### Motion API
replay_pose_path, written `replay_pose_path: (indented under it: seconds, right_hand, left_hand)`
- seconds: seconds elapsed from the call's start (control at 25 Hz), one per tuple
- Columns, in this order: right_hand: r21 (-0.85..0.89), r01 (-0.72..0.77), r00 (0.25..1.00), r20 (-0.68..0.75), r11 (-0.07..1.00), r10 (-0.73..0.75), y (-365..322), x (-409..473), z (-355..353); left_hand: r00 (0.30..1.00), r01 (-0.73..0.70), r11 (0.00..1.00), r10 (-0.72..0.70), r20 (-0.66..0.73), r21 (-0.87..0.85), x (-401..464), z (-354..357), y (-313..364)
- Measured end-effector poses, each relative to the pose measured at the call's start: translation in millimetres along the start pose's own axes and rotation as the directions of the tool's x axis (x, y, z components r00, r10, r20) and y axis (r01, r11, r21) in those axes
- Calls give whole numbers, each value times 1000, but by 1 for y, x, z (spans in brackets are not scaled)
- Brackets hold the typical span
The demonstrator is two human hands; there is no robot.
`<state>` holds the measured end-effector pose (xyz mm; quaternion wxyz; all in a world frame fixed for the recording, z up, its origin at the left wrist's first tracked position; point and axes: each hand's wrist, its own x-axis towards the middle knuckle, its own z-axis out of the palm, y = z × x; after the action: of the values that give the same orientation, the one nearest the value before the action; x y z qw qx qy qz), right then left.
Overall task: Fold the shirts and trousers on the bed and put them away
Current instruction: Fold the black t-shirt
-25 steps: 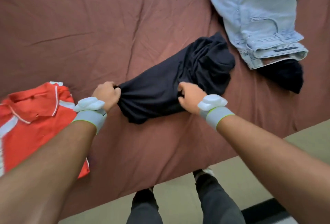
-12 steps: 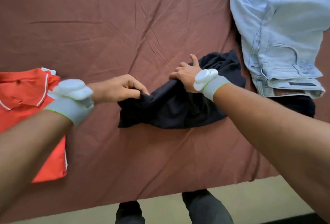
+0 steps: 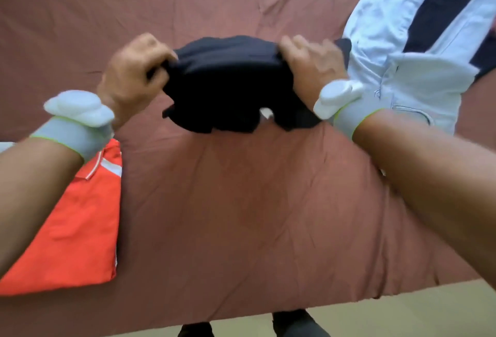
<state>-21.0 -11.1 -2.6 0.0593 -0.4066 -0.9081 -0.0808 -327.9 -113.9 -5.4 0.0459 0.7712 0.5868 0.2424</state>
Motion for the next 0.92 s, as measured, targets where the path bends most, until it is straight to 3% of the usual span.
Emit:
replay_pose_path:
  seconds: [0.08, 0.12, 0.16, 0.2, 0.24, 0.28, 0.32, 0.36, 0.4, 0.48, 0.56, 0.68, 0.76, 0.8, 0.84, 0.92]
  right_hand:
    - [-5, 105, 994, 11, 994, -105, -44, -42, 14]
    - [31, 146, 977, 152, 989, -149, -68, -69, 26]
    - [97, 119, 906, 397, 988, -148, -92, -97, 36]
    - [146, 55, 746, 652, 988, -138, -113, -125, 43]
    - [164, 5, 570, 810, 986, -138, -127, -148, 50]
    - [182, -29, 464, 873, 983, -148, -137, -164, 55]
    - [194, -87, 424, 895, 977, -140, -147, -172, 58]
    - [197, -124, 450, 885, 973, -122, -150, -172, 60]
    - [191, -138, 523, 847, 972, -92, -148, -168, 62]
    - [154, -143, 669, 743, 978, -20, -141, -149, 68]
    - [96, -135, 766, 641, 986, 43, -133, -125, 74]
    - [2, -157, 803, 583, 988, 127, -120, -93, 85]
    - [-88, -124, 764, 627, 988, 152, -110, -91, 96]
    - [-141, -85, 748, 645, 986, 157, -105, -95, 96]
    - [-190, -54, 741, 650, 980, 166, -102, -104, 97]
    - [-250, -29, 722, 664, 968, 193, -97, -130, 91]
  left_hand:
    - [943, -205, 979, 196, 269, 5, -54, 19, -3]
    - [877, -239, 971, 225, 425, -22, -87, 34, -5]
    - [806, -211, 975, 210, 553, -63, -124, 49, -7]
    - [752, -151, 982, 187, 632, -110, -156, 60, -4]
    - [739, -89, 984, 167, 652, -152, -179, 69, 2]
    - [748, -30, 982, 147, 647, -189, -194, 76, 6]
    - [784, 5, 982, 113, 610, -189, -208, 83, 8]
    - [822, 68, 989, 22, 569, -135, -211, 90, 10]
    - [835, 172, 984, -119, 537, -49, -206, 94, 13]
    - [753, 413, 908, -387, 533, 76, -187, 106, 21]
    - [669, 545, 833, -501, 549, 96, -163, 122, 25]
    - [623, 599, 776, -606, 496, 196, -137, 145, 23]
    - [614, 622, 732, -676, 408, 277, -126, 155, 15]
    - [667, 594, 760, -649, 365, 264, -126, 155, 12]
    - [768, 507, 835, -551, 326, 216, -128, 153, 10]
    - [951, 129, 989, -146, 273, 77, -141, 141, 14]
